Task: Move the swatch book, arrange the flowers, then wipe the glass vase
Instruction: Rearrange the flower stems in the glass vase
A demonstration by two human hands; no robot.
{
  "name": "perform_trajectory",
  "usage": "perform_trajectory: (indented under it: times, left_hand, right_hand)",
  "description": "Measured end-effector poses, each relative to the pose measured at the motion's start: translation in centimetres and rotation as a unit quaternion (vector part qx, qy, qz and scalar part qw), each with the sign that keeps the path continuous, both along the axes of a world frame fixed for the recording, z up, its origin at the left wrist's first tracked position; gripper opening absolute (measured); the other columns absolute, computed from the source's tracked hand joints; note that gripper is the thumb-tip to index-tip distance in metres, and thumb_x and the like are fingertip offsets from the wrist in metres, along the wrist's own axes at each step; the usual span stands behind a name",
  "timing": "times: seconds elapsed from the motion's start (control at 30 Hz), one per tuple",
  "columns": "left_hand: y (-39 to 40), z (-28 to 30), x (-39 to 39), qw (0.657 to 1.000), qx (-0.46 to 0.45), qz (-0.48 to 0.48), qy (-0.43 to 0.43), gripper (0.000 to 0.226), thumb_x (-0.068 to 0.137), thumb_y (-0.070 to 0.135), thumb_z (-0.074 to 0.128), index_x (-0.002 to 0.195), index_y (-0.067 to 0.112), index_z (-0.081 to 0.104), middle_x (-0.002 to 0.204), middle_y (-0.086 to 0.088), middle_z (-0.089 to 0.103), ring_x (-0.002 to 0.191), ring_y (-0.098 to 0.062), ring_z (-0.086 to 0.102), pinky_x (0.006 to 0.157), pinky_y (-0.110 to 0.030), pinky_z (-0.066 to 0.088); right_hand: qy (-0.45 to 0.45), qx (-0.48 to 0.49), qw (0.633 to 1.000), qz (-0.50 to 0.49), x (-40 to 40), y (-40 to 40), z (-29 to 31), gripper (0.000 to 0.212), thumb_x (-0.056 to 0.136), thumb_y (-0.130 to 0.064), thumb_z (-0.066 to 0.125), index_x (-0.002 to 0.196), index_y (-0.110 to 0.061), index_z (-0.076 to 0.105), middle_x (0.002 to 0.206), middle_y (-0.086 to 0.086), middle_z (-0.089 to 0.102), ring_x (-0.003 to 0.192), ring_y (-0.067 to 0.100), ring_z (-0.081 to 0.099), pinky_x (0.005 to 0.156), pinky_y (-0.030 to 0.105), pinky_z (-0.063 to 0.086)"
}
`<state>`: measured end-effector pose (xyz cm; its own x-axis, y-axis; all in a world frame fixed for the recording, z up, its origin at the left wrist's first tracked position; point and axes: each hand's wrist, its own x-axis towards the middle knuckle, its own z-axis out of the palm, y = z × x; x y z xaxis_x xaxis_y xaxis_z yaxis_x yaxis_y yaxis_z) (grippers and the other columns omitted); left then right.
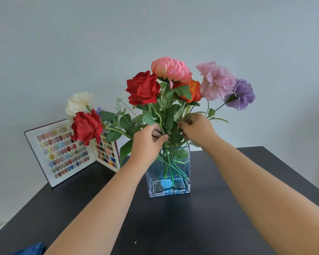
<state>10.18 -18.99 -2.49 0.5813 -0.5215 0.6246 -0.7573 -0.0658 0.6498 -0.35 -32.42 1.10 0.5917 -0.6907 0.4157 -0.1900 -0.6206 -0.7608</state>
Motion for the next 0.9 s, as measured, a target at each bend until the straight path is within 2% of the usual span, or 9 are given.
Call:
perform_trajectory:
  times: [0.17,0.33,0.43,0.5,0.6,0.7,0.8,0.83,0.9]
  left_hand:
    - [0.0,0.1,-0.1,1.000,0.009,0.011,-0.010,0.018,0.082,0.018,0.078,0.083,0.022,0.060,0.069,0.014,0.061,0.054,0.005,0.055,0.054,-0.007,0.040]
    - [0.0,-0.1,-0.5,0.999,0.027,0.010,-0.022,0.026,0.078,0.016,0.081,0.087,0.018,0.057,0.073,0.009,0.062,0.056,0.001,0.059,0.055,-0.012,0.045]
    - [-0.1,-0.2,-0.8,0.999,0.036,-0.001,-0.012,0.036,0.073,0.018,0.086,0.093,0.016,0.056,0.081,0.004,0.062,0.065,-0.007,0.066,0.059,-0.022,0.052]
    - [-0.2,-0.1,-1.1,0.999,0.039,0.010,-0.006,0.047,0.067,0.026,0.089,0.098,0.017,0.055,0.086,0.002,0.060,0.067,-0.009,0.065,0.061,-0.025,0.052]
    - [-0.7,-0.2,-1.5,0.994,0.048,0.074,-0.068,0.066,0.060,0.040,0.091,0.104,0.013,0.052,0.093,0.003,0.049,0.076,-0.015,0.053,0.065,-0.026,0.043]
    - [-1.3,-0.5,-2.2,0.978,0.074,0.144,-0.133,0.081,0.056,0.055,0.087,0.108,0.008,0.048,0.103,-0.004,0.049,0.092,-0.025,0.052,0.076,-0.036,0.047]
    - [-1.7,-0.8,-2.8,0.951,0.095,0.237,-0.177,0.090,0.050,0.069,0.081,0.106,0.007,0.048,0.102,-0.008,0.055,0.092,-0.030,0.056,0.073,-0.041,0.047]
    - [-1.9,-0.9,-2.9,0.945,0.088,0.256,-0.184,0.091,0.048,0.071,0.080,0.104,0.007,0.048,0.100,-0.008,0.056,0.090,-0.030,0.057,0.071,-0.041,0.046]
    - [-2.2,-1.0,-2.8,0.938,0.074,0.277,-0.192,0.090,0.048,0.071,0.080,0.102,0.007,0.049,0.097,-0.007,0.059,0.089,-0.030,0.058,0.070,-0.040,0.044]
  right_hand:
    - [0.027,-0.010,1.000,-0.003,-0.3,-0.1,0.8,0.036,0.086,-0.024,0.061,0.076,0.011,0.063,0.069,0.024,0.069,0.051,0.022,0.063,0.058,0.029,0.051]
    - [-0.019,0.062,0.997,0.028,-0.1,0.4,-0.1,0.027,0.086,-0.026,0.066,0.078,0.000,0.065,0.058,0.009,0.064,0.052,0.022,0.061,0.060,0.033,0.051]
    - [-0.056,0.139,0.987,0.058,-0.1,0.7,0.0,0.017,0.086,-0.011,0.056,0.077,0.003,0.061,0.066,0.010,0.058,0.062,0.023,0.056,0.063,0.036,0.049]
    - [-0.070,0.166,0.981,0.070,-0.4,0.8,0.6,0.021,0.082,-0.004,0.045,0.064,-0.008,0.054,0.065,0.007,0.054,0.064,0.024,0.054,0.064,0.036,0.048]
    - [-0.014,0.062,0.996,0.063,-0.9,0.8,1.5,0.027,0.082,-0.004,0.038,0.056,-0.012,0.036,0.059,0.005,0.040,0.059,0.022,0.038,0.055,0.033,0.035]
    - [0.047,-0.036,0.997,0.056,-0.9,1.0,2.0,0.033,0.082,-0.005,0.038,0.051,-0.011,0.027,0.062,0.007,0.033,0.059,0.024,0.032,0.049,0.030,0.024]
    - [0.075,-0.087,0.993,0.040,-1.0,1.2,2.0,0.028,0.086,-0.009,0.040,0.060,-0.002,0.049,0.075,0.014,0.042,0.075,0.032,0.042,0.064,0.031,0.029]
    - [0.084,-0.107,0.990,0.038,-1.2,1.3,1.9,0.026,0.089,-0.010,0.041,0.075,0.003,0.059,0.077,0.010,0.044,0.082,0.031,0.043,0.070,0.031,0.030]
    - [0.106,-0.147,0.982,0.048,-1.4,1.5,1.8,0.028,0.093,-0.013,0.042,0.095,0.003,0.065,0.072,-0.006,0.040,0.091,0.029,0.044,0.080,0.034,0.033]
